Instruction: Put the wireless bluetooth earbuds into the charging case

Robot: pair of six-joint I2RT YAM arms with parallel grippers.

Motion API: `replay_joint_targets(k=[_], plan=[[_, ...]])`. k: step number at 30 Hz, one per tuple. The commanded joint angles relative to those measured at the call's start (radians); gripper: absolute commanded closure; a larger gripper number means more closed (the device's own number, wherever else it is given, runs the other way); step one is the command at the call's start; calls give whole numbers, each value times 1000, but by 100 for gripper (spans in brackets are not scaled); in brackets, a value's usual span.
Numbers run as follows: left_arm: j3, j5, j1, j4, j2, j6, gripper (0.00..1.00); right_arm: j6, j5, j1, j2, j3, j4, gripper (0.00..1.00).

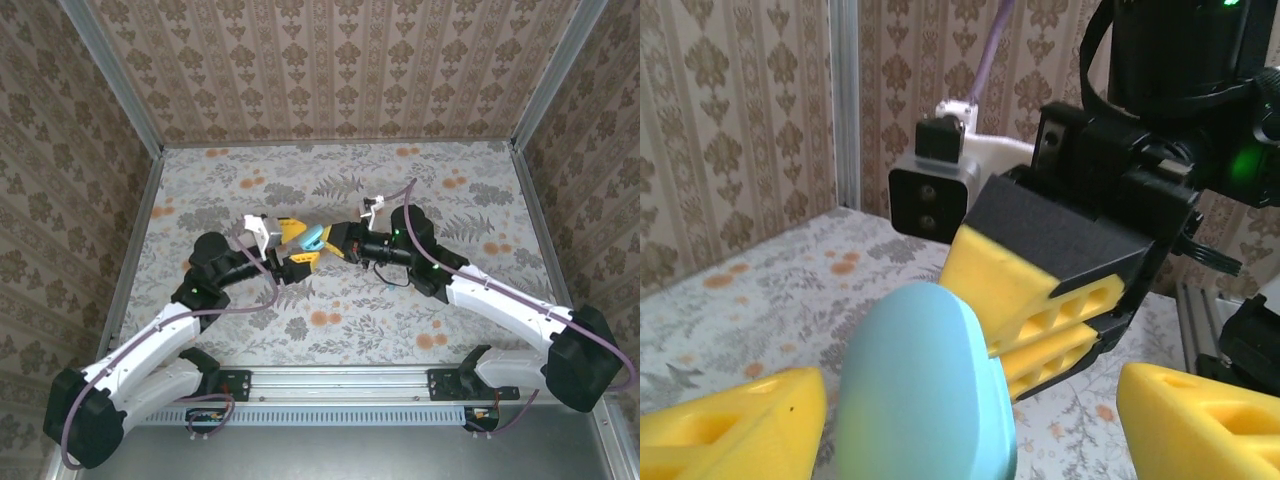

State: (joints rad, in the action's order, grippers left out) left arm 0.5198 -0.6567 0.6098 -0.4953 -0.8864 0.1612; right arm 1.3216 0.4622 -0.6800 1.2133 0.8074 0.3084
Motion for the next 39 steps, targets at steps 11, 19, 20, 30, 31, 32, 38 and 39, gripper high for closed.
replay_joint_targets(k=[11,19,20,30,31,32,38,39], plan=[[-121,4,-4,-318,-33,121,18,93,-65,13,-66,-41,120,92],[-124,41,5,-506,-146,208,20,117,-66,11,-68,-50,152,93],[-123,42,7,-516,-155,210,21,120,-65,11,-69,-50,154,93],[-95,50,30,-543,-205,192,28,142,-62,11,-66,-53,170,93],[-92,51,30,-543,-207,191,30,146,-62,11,-66,-53,173,93],[-90,50,30,-543,-209,189,31,149,-62,11,-66,-54,176,93],[-86,52,31,-556,-219,190,37,156,-59,11,-66,-53,182,93],[-85,54,31,-560,-219,190,37,155,-57,11,-65,-54,181,93]])
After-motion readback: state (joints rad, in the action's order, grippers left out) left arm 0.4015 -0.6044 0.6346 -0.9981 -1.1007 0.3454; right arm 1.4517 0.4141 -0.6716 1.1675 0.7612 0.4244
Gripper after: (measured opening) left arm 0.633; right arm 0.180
